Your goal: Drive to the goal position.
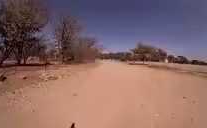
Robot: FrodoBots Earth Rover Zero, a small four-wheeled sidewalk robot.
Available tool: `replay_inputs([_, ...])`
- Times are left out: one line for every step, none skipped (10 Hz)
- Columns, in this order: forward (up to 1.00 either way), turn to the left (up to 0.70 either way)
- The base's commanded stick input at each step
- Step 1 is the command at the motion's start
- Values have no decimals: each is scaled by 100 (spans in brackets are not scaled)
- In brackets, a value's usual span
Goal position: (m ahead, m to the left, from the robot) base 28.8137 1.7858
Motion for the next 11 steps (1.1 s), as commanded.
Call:
replay_inputs([100, 0])
replay_inputs([100, 0])
replay_inputs([100, 0])
replay_inputs([100, 0])
replay_inputs([100, 0])
replay_inputs([100, 0])
replay_inputs([100, 0])
replay_inputs([100, 0])
replay_inputs([100, 0])
replay_inputs([100, 0])
replay_inputs([100, 0])
